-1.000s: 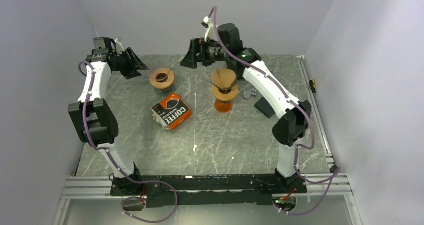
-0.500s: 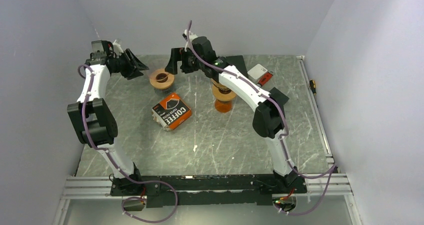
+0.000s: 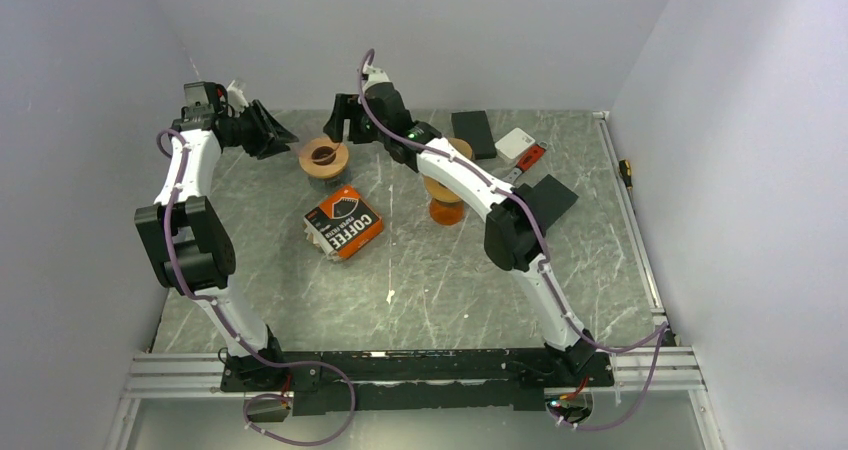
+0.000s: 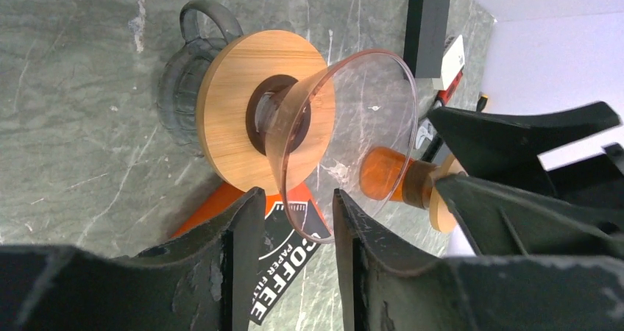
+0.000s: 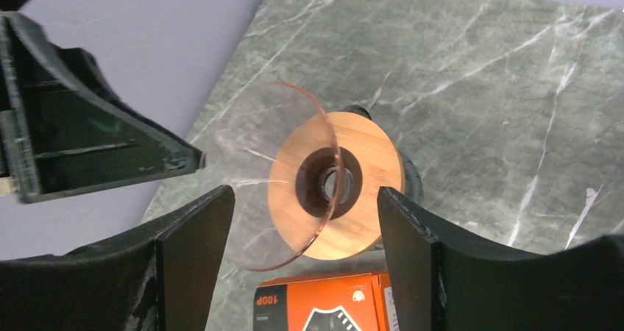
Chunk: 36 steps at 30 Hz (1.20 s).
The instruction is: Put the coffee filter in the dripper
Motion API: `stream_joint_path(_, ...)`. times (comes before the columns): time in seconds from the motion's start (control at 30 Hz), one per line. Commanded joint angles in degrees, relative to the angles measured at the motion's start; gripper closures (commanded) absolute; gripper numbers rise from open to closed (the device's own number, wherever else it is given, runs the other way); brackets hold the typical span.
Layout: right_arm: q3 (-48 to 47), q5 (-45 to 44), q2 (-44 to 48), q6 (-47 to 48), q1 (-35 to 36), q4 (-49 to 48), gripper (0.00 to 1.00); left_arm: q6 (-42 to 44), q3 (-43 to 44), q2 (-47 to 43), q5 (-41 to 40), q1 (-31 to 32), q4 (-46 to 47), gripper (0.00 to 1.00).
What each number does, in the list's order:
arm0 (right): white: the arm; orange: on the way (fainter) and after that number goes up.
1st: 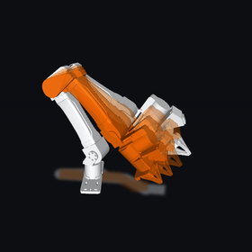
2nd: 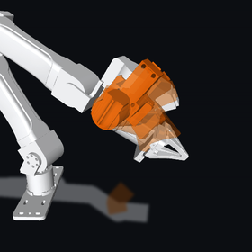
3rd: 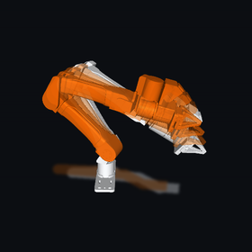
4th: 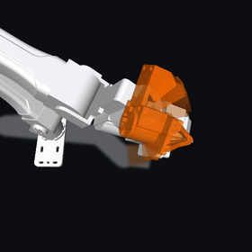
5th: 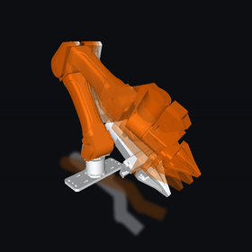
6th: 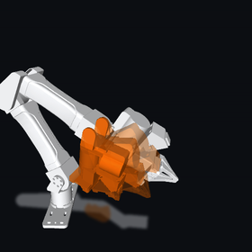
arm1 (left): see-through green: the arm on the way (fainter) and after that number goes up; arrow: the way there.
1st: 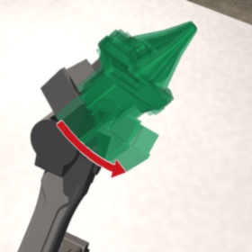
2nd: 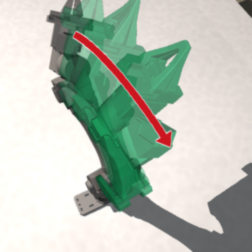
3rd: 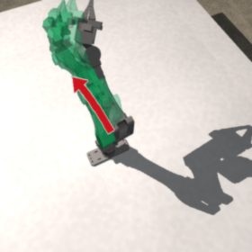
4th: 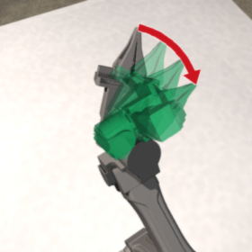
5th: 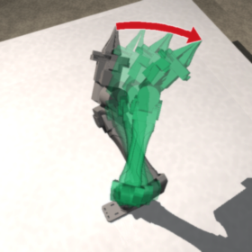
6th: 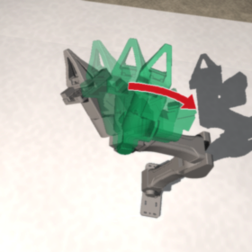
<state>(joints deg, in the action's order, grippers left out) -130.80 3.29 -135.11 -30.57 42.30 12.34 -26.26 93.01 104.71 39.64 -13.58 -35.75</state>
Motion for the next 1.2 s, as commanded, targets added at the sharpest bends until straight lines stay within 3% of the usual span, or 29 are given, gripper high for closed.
stream_joint_path(0.0,-3.49,-1.25,-1.95,-1.41,0.06,-3.06,0.27,0.36,0.27,-0.10,2.65,-0.20,1.29,0.58)
stream_joint_path(0.4,-5.07,0.58,-5.07,-2.47,-0.09,-3.15,0.58,0.57,0.65,1.40,2.66,-0.21,0.53,0.71)
stream_joint_path(0.73,-5.34,0.50,-6.20,-2.79,-0.37,-2.31,0.67,0.77,1.55,2.68,2.03,-0.14,-0.87,0.74)
stream_joint_path(0.97,-4.27,0.98,-5.21,-1.57,-0.90,-2.83,0.62,1.34,1.73,2.23,1.62,-0.30,-1.01,0.70)
stream_joint_path(1.17,-3.95,2.62,-0.35,1.64,-1.26,-3.91,0.30,1.65,2.30,-1.49,-0.38,-0.32,-0.14,0.54)
